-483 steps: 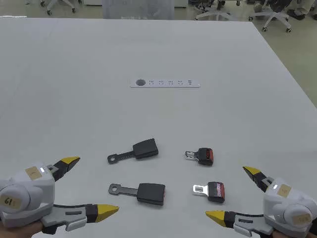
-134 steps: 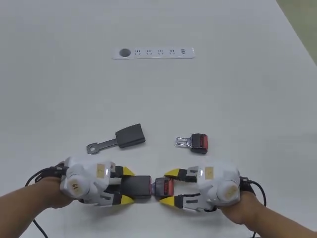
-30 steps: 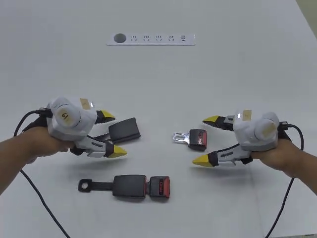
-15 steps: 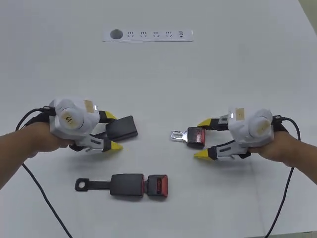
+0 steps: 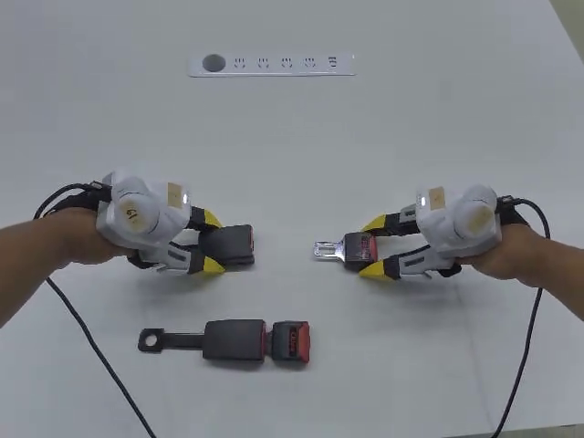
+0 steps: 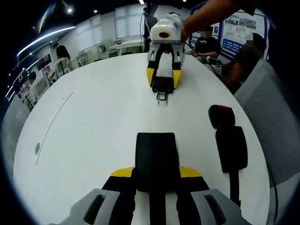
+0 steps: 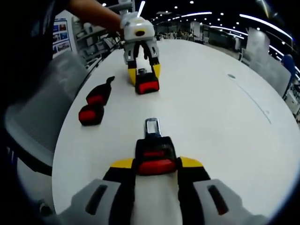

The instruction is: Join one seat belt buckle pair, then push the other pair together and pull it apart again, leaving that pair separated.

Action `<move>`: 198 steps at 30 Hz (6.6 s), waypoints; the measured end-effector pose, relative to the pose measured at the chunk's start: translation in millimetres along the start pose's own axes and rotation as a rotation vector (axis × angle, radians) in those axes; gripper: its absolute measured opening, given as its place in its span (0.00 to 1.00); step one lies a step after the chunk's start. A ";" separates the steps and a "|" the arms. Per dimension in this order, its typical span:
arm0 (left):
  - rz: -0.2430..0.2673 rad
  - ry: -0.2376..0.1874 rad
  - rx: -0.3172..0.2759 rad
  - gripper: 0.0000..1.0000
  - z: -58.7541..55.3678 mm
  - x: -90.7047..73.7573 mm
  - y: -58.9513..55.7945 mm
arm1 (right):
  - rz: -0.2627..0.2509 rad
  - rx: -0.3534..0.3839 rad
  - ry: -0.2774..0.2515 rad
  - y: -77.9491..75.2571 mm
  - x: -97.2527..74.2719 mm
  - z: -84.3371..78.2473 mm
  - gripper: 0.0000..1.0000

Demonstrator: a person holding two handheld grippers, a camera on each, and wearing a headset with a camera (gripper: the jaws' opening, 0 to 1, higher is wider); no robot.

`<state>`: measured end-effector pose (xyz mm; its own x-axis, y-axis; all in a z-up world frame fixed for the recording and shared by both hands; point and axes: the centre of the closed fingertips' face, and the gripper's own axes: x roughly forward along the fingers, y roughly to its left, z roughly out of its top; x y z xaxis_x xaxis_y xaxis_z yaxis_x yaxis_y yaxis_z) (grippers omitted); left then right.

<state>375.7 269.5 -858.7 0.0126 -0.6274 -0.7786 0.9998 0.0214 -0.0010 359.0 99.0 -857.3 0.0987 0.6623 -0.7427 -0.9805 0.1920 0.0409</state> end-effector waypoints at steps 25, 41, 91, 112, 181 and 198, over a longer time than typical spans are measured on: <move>-0.025 0.019 0.017 0.34 3.0 -1.2 0.4 | 0.022 -0.013 -0.037 -4.0 35.9 33.2 0.35; -0.026 0.031 0.022 0.34 1.3 -3.1 0.9 | 0.021 -0.015 -0.073 -4.6 62.2 63.3 0.35; -0.046 0.114 0.055 0.33 -1.5 -2.0 2.4 | -0.016 0.017 0.019 3.1 82.7 84.2 0.34; -0.044 0.108 0.045 0.34 -0.5 -2.8 0.1 | -0.017 0.017 0.016 3.4 83.5 85.4 0.34; -0.035 0.055 -0.029 0.35 -3.8 -3.6 0.5 | -0.079 0.061 -0.030 -1.1 -3.4 -9.6 0.36; -0.042 0.058 -0.061 0.36 2.6 -5.6 -3.4 | -0.113 0.071 -0.029 3.5 -12.4 -16.2 0.39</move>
<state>372.2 270.8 -852.7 -0.0324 -0.5827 -0.8120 0.9964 0.0445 -0.0716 351.6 79.8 -858.7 0.2139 0.6542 -0.7255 -0.9485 0.3168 0.0060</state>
